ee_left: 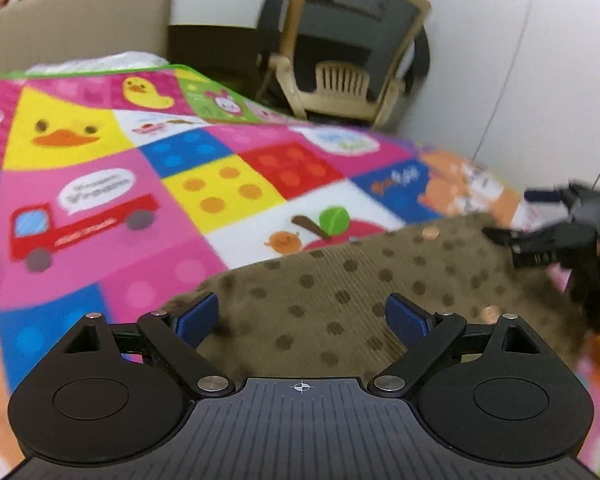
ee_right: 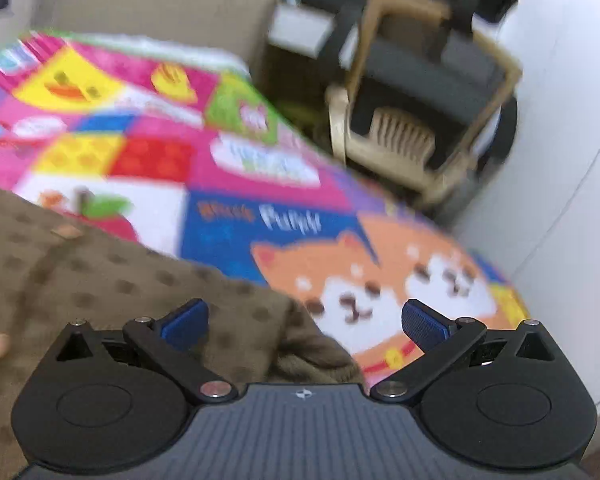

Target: Fold clothes

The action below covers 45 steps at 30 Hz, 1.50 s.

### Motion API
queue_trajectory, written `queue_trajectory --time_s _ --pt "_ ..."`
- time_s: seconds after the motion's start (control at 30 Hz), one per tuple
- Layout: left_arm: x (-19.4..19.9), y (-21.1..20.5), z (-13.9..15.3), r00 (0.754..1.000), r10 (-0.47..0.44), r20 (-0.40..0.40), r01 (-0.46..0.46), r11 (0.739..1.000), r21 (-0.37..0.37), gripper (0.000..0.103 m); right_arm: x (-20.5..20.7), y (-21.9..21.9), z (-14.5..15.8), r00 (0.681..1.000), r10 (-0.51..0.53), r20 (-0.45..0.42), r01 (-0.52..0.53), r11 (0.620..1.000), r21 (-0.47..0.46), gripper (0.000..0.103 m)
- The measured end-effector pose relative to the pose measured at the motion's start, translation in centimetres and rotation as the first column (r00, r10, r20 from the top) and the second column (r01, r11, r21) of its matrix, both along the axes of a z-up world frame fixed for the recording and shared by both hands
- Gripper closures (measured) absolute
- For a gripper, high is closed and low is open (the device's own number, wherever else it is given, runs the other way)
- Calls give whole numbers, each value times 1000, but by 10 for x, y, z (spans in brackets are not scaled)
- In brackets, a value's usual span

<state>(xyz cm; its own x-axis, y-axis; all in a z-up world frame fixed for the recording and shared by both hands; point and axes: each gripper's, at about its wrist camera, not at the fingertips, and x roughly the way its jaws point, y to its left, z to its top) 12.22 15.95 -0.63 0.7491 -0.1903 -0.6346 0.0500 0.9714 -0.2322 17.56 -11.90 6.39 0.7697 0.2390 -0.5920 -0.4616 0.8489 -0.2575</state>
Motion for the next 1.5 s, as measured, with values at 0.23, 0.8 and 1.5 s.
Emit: queue_trajectory --time_s 0.23,0.8,1.5 --pt "-76 35 -8 998 12 -56 -22 985 -172 17 -87 13 16 958 287 -8 -282 945 169 0" --pt "-79 17 -15 997 55 -55 -66 973 -222 86 -177 73 -1 856 516 44 -517 854 54 0" --pt "-97 20 89 949 155 274 -51 935 -350 23 -133 108 19 922 374 95 -386 902 192 81"
